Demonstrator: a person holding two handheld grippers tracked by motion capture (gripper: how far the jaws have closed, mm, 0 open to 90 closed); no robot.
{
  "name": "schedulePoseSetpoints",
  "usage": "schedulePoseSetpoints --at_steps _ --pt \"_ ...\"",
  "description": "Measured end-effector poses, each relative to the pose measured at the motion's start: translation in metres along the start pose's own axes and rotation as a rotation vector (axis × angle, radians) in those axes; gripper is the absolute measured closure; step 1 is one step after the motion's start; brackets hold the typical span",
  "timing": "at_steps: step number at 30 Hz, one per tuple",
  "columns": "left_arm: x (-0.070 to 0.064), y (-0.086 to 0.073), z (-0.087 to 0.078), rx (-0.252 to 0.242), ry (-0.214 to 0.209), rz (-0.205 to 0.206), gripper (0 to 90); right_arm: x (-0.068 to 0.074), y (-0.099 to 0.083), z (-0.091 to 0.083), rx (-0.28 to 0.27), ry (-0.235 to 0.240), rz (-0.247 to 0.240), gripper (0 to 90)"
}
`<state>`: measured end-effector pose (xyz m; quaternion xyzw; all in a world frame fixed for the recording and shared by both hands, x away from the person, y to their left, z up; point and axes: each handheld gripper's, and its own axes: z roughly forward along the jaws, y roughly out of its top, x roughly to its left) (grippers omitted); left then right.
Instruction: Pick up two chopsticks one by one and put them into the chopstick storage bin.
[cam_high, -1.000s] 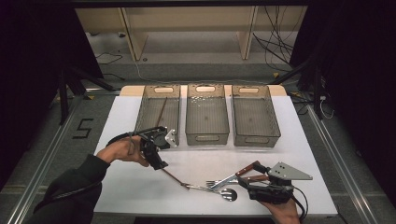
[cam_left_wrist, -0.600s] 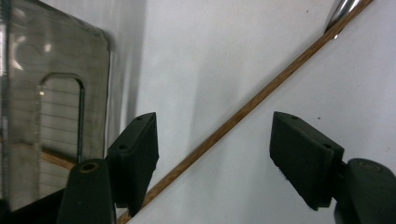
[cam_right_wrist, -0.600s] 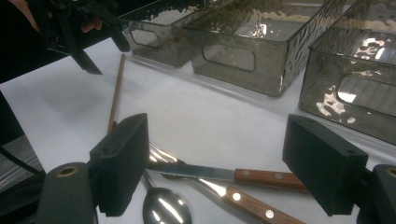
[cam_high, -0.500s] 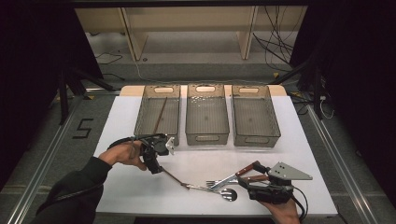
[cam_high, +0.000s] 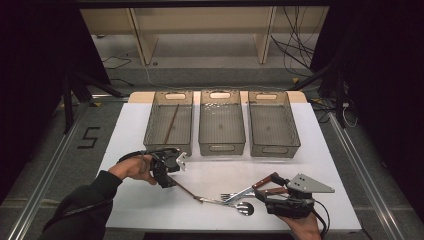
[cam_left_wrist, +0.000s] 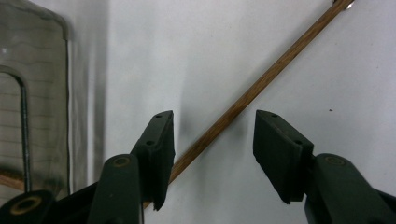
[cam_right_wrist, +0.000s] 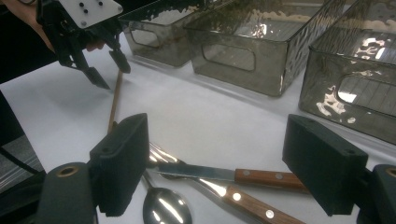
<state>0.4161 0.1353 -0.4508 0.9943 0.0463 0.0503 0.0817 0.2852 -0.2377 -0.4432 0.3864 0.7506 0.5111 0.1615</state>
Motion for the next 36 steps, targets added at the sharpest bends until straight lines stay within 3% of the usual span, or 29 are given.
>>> schedulePoseSetpoints --at_steps 20,23,27,31,36 --pt "0.0008 0.0023 0.0087 0.037 -0.056 0.042 66.5 0.0000 0.0000 0.0000 0.000 0.001 0.000 23.7" --pt "0.0004 0.0023 0.0083 0.036 -0.053 0.078 69.3 0.0000 0.0000 0.0001 0.001 0.001 0.000 23.8" --pt "-0.0018 0.0006 0.0087 0.019 -0.069 0.075 76.1 -0.0001 0.0000 0.0003 0.003 0.002 -0.002 23.8" --pt "-0.0024 0.0011 0.0083 0.023 -0.065 0.114 79.5 0.0001 0.0000 0.0007 0.004 0.004 -0.004 23.7" --pt "-0.0028 0.0016 0.0089 0.017 -0.067 0.103 83.5 -0.0001 0.0000 0.0004 0.004 0.004 0.001 23.7"
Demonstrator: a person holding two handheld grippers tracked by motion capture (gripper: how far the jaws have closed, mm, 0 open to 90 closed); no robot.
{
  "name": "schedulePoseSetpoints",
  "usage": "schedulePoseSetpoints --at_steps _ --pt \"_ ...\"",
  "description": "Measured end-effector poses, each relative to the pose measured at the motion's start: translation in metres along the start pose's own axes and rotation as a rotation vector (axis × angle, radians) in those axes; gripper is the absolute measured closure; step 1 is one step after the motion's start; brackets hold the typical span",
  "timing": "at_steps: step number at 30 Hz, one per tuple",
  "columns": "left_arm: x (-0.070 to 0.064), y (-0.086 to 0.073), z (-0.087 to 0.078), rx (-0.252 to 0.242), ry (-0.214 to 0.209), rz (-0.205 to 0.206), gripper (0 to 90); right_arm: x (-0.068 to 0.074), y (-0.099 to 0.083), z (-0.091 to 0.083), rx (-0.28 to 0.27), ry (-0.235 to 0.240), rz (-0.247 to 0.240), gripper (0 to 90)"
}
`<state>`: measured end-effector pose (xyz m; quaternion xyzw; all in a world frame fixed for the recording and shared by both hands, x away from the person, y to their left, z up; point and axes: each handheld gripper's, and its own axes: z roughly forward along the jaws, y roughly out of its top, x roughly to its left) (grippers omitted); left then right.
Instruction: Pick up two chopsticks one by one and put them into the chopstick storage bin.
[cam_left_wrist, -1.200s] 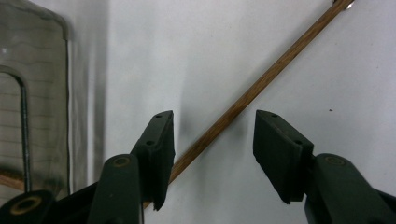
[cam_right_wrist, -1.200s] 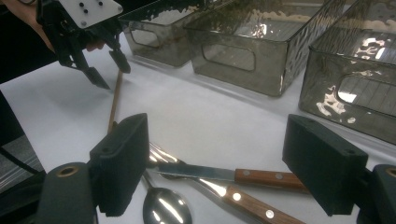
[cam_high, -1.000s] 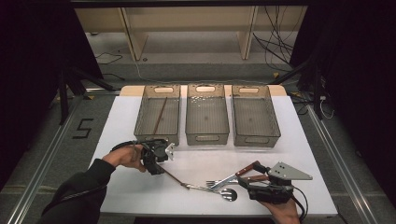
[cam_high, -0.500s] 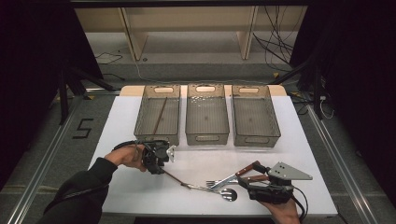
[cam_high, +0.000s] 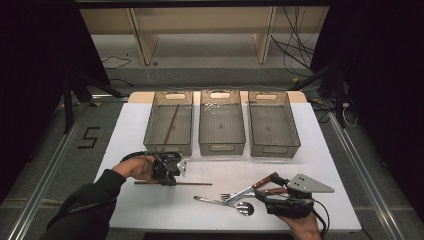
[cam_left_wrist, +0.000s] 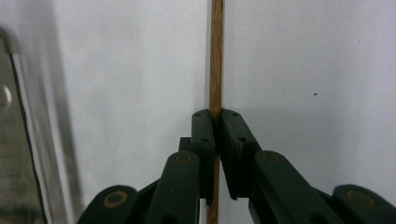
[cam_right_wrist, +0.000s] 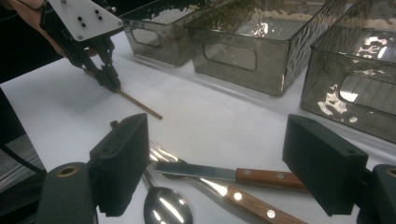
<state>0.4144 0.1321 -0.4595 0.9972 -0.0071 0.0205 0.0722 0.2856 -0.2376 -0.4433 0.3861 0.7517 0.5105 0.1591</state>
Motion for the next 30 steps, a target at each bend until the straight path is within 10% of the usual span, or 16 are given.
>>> schedulePoseSetpoints --at_steps 17,30 --pt "0.007 0.004 -0.019 -0.003 0.053 -0.070 84.2 0.000 0.000 0.000 0.000 -0.001 -0.001 23.7" --pt "0.022 0.005 -0.049 -0.120 0.111 -0.264 84.1 0.000 0.000 0.000 -0.002 -0.001 -0.001 23.7"
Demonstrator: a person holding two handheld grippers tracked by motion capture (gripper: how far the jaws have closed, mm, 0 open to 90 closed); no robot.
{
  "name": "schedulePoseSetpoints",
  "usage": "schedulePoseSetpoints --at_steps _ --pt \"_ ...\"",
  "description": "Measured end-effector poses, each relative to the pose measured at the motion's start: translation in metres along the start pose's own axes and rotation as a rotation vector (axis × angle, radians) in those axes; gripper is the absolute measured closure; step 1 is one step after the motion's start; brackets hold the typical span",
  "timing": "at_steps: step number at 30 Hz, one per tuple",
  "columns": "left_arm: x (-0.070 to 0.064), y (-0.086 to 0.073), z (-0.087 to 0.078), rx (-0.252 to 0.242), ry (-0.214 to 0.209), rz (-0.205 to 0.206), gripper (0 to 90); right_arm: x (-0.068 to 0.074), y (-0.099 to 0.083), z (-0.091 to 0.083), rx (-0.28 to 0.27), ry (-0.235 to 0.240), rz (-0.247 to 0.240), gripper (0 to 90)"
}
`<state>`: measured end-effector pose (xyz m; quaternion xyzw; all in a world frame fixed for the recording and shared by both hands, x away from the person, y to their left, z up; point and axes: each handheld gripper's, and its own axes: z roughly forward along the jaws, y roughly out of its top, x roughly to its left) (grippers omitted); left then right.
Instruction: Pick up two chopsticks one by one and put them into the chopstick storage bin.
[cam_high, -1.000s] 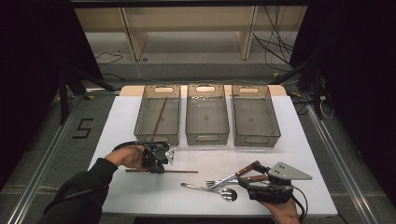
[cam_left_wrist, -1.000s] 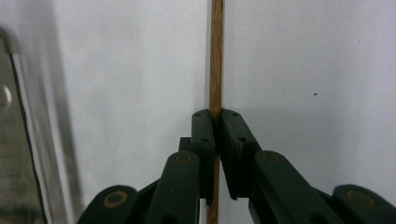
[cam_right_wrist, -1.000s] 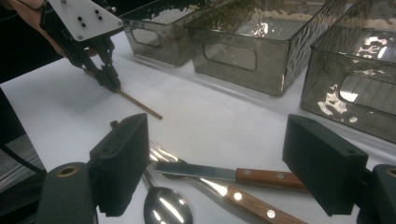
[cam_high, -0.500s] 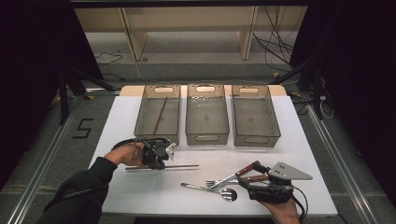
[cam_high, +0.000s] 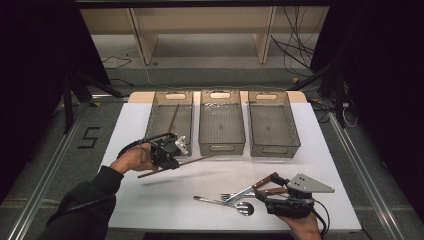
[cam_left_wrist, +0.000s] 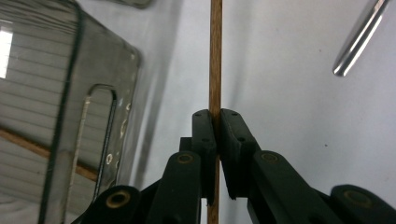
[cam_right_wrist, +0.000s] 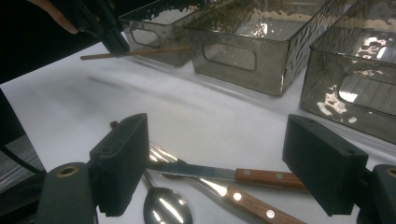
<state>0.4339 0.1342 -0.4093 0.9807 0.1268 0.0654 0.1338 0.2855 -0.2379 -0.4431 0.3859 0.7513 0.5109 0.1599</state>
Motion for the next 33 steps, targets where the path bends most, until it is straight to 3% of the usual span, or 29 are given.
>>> schedulePoseSetpoints --at_steps 15,33 --pt "0.020 0.008 -0.022 -0.119 0.039 -0.191 84.1 0.000 0.000 0.000 -0.001 0.000 0.000 23.7" --pt "0.057 0.013 -0.061 -0.270 0.140 -0.334 84.1 0.000 0.000 0.000 -0.002 0.000 0.000 23.7"
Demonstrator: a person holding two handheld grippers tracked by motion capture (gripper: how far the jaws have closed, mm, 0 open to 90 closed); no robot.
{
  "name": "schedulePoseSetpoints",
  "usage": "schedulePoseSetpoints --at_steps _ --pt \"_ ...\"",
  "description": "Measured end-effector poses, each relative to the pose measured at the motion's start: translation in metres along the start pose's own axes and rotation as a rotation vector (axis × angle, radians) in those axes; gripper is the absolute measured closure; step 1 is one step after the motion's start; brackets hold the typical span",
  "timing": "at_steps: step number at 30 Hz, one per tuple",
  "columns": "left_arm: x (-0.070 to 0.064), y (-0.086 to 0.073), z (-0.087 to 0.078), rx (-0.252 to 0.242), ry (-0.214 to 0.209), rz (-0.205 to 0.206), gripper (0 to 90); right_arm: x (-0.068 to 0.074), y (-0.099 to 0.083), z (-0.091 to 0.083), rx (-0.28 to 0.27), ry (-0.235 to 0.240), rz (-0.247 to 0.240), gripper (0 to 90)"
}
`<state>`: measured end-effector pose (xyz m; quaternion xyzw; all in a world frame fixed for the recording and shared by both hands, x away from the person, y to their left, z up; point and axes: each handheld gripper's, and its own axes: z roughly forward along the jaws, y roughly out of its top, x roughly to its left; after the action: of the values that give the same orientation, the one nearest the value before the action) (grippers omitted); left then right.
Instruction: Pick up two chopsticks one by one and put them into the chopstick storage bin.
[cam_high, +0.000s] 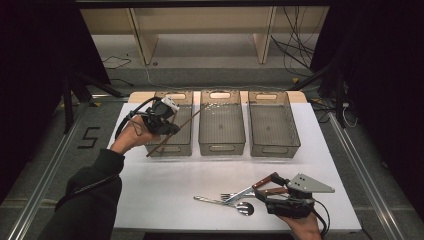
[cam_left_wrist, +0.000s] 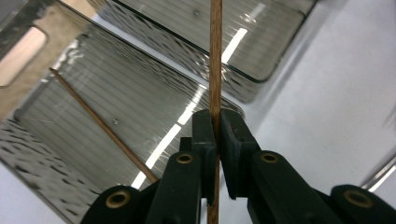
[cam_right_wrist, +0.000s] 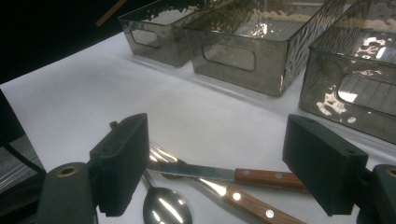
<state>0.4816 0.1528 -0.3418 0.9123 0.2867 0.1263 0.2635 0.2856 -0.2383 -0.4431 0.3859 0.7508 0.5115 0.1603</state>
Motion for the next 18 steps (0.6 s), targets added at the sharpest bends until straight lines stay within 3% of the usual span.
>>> schedulePoseSetpoints --at_steps 3,6,8,14,18 --pt "0.007 0.003 -0.002 -0.027 0.029 -0.026 84.1 0.000 0.000 0.000 0.000 0.000 0.000 23.7" --pt "0.015 0.005 -0.003 -0.063 0.065 -0.080 84.1 0.000 0.000 0.000 0.000 0.000 0.000 23.7" --pt "0.021 0.006 -0.002 -0.074 0.064 -0.102 84.1 0.000 0.000 0.000 0.000 0.000 -0.001 23.7" --pt "0.029 0.010 -0.002 -0.095 0.106 -0.129 84.0 0.000 0.000 0.000 0.001 0.000 -0.001 23.7" --pt "0.036 0.009 0.001 -0.115 0.117 -0.168 84.0 0.000 0.000 0.000 -0.003 0.000 -0.004 23.7"
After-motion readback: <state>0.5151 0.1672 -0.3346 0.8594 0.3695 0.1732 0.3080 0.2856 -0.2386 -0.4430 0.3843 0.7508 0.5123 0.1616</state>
